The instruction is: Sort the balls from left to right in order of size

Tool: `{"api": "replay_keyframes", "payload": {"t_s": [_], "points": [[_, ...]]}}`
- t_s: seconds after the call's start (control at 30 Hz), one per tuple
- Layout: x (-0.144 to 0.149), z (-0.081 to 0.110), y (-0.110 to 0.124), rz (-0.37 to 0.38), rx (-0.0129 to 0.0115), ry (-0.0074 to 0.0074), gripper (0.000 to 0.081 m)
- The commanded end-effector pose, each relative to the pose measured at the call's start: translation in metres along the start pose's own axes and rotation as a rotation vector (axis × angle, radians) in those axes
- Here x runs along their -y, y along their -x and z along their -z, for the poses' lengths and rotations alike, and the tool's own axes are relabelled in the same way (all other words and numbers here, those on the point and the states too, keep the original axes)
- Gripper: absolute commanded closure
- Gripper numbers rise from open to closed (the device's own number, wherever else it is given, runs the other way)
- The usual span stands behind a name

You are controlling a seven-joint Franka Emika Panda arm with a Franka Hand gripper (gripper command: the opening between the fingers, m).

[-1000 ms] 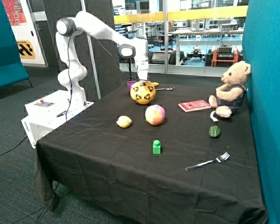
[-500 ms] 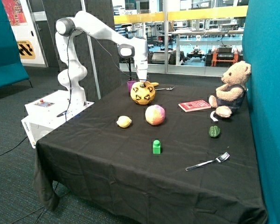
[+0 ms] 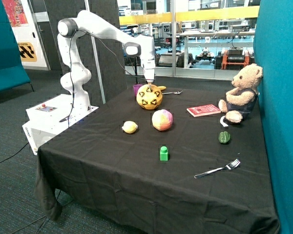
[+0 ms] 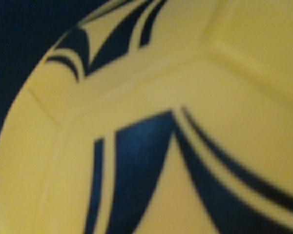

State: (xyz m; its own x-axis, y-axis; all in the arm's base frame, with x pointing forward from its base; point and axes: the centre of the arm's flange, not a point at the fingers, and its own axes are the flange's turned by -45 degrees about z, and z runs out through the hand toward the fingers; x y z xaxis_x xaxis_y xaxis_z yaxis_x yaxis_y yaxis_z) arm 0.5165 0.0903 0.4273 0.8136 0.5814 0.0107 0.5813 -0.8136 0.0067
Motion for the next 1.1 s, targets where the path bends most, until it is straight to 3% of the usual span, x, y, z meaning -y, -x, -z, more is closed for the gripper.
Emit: {"api": "replay_keyframes", "payload": {"t_s": [0.0,0.07,0.53,1.07], "points": [[-0.016,0.021,-0.015,-0.028,0.0108,-0.0065,0.0145],[-0.023,0.024,-0.018,-0.047,0.0109,-0.0064,0.0093],[-0.074,0.036,-0.036,-0.183,0.0113,-0.0057,0.0033],[-0.143,0.025,-0.032,-0.310,0.0117,-0.0050,0.0039]]}}
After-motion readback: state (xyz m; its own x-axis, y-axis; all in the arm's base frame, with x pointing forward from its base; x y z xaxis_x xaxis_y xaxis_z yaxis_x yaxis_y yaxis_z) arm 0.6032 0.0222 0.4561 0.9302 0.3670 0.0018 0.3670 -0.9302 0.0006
